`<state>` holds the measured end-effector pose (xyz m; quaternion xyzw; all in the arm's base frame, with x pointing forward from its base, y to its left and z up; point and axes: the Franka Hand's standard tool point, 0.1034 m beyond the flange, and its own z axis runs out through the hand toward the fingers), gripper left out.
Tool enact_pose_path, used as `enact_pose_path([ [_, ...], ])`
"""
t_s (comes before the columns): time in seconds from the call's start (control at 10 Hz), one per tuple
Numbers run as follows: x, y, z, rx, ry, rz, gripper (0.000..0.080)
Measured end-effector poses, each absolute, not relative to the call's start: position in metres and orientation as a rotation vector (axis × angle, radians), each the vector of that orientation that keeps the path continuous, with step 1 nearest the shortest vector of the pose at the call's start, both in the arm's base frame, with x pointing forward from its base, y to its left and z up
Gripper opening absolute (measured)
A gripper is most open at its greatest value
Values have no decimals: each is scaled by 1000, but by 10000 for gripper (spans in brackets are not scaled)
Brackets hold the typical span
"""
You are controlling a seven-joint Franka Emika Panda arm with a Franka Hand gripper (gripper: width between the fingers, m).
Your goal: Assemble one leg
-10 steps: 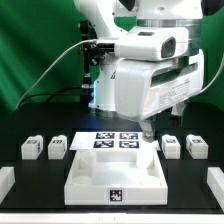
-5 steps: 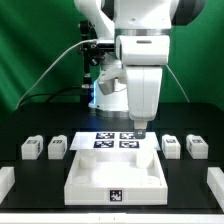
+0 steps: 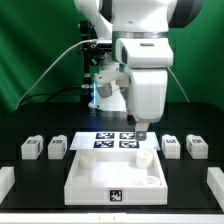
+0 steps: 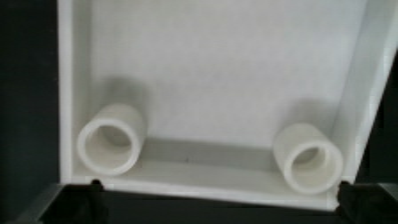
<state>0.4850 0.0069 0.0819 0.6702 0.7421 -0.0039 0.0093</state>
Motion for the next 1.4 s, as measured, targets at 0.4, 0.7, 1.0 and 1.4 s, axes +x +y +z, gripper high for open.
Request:
enact_pose_path([
  [0.4,431,-16,23,2201,2275,-24,650],
  [0.7,433,-25,12,2239,2256,-35,640],
  [1.0,433,-25,11,2240,2256,-35,302],
  [1.4,434,-25,12,2239,2255,-33,58],
])
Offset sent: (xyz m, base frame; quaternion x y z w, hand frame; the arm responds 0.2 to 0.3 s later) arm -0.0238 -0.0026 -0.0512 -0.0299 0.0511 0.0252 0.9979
